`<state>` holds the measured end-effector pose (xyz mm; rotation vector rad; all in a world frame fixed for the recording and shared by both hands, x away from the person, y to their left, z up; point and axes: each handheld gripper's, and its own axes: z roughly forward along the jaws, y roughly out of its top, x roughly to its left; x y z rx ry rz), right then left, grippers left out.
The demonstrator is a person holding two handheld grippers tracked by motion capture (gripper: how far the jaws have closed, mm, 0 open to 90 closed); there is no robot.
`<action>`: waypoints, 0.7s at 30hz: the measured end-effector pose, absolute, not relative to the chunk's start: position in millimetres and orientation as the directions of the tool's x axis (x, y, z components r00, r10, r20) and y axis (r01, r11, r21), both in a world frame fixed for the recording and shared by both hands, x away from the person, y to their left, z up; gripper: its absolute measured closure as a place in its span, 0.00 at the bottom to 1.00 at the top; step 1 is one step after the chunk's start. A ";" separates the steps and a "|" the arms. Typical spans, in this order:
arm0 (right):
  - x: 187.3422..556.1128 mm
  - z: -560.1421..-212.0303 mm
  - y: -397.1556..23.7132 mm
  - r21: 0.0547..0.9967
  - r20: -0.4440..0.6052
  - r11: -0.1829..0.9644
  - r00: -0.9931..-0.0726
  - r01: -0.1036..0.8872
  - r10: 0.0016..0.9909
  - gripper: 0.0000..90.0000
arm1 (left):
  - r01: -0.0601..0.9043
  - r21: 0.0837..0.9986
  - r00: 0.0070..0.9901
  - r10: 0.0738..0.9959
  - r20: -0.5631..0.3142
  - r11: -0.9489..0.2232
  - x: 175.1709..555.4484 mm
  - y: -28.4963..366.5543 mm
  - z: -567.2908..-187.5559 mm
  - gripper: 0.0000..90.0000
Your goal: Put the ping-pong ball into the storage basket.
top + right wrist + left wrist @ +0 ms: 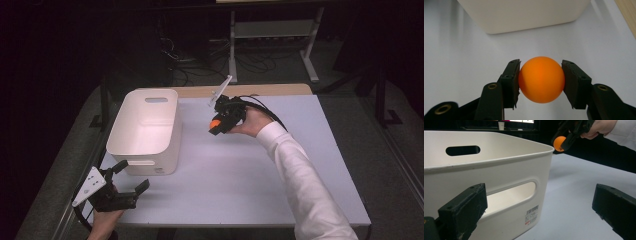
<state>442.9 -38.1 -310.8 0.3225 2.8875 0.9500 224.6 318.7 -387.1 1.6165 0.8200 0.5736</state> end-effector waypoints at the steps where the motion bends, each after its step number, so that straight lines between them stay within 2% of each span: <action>1: 442.7 -309.9 -37.4 0.595 -0.013 0.785 -0.975 0.170 0.221 0.55 | 0.201 0.977 0.633 0.771 -0.068 -0.078 224.6 318.7 -387.1 0.00; 21: 441.6 -287.2 -29.0 0.621 -0.027 0.769 -0.976 0.153 0.216 0.55 | 0.195 0.978 0.634 0.771 -0.065 -0.078 225.0 319.1 -387.2 0.00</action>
